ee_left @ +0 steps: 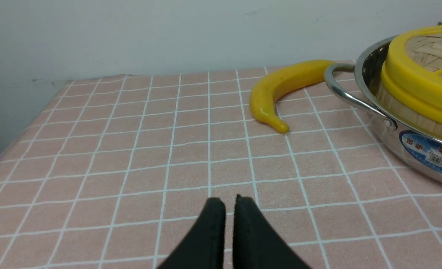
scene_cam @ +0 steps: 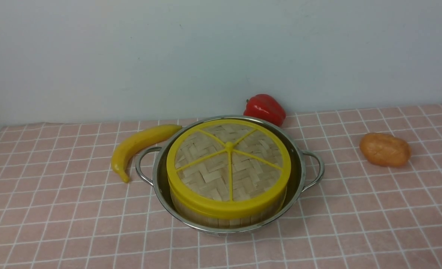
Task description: Place the steamer in the pot on the pink tablecloth, and put the lid on the steamer.
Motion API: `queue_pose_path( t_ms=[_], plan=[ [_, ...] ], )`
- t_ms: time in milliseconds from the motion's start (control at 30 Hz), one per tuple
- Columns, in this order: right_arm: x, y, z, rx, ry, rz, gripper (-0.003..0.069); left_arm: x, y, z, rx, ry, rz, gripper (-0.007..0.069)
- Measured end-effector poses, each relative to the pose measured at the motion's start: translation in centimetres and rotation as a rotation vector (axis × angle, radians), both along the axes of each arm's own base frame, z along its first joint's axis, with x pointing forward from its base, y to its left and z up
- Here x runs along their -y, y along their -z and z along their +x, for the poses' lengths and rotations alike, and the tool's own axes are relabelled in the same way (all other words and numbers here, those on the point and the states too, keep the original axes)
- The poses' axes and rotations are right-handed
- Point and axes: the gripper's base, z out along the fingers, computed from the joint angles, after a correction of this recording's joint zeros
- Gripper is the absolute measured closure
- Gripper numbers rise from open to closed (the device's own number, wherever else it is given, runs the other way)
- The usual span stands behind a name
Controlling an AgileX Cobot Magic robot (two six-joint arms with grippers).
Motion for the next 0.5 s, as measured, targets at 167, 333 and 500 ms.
queue_pose_path(
  t_ms=[167, 333, 500],
  plan=[
    [0.00, 0.00, 0.00, 0.000, 0.000, 0.000, 0.0416, 0.01, 0.00, 0.00, 0.000, 0.000, -0.002, 0.0581],
    [0.00, 0.00, 0.00, 0.000, 0.000, 0.000, 0.0416, 0.01, 0.00, 0.00, 0.000, 0.001, -0.002, 0.0571],
    [0.00, 0.00, 0.00, 0.000, 0.000, 0.000, 0.0416, 0.01, 0.00, 0.00, 0.000, 0.001, -0.002, 0.0562]
  ],
)
